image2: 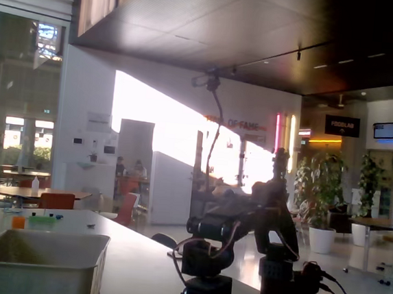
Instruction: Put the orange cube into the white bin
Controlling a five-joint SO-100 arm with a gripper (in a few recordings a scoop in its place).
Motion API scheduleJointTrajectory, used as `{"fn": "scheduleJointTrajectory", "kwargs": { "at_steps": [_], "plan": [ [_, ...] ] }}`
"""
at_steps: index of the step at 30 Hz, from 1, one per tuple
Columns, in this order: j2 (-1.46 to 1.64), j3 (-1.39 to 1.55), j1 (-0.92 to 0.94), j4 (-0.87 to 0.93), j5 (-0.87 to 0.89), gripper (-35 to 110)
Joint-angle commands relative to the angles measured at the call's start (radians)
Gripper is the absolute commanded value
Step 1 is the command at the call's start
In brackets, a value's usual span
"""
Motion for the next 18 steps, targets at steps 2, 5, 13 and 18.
{"fn": "scheduleJointTrajectory", "kwargs": {
  "at_steps": [2,5,13,18],
  "plan": [
    [0.067,-0.087,0.028,0.002,-0.002,27],
    [0.11,-0.16,0.041,0.003,-0.003,27],
    [0.319,-0.388,0.141,-0.005,-0.006,27],
    [0.354,-0.589,0.322,-0.012,-0.009,27]
  ]
}}
